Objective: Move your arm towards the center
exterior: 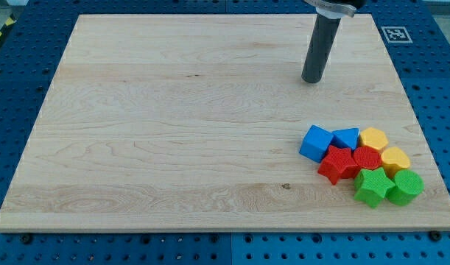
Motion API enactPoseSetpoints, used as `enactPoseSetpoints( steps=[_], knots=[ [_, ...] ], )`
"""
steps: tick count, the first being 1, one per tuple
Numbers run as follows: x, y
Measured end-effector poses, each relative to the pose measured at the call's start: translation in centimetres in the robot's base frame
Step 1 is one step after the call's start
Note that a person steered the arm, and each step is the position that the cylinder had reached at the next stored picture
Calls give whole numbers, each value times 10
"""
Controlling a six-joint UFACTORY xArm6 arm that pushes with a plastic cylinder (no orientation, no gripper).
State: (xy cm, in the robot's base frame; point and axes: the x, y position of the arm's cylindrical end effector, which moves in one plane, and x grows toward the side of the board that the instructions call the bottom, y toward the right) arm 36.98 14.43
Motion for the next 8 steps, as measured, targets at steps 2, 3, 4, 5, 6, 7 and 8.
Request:
enactPoseSetpoints(
  steps=[2,3,4,5,6,7,8],
  knots=[
    [0,-29],
    [0,-51],
    [2,-55],
    [24,-20],
    [49,-1],
    [65,-32],
    [81,-93]
  ],
)
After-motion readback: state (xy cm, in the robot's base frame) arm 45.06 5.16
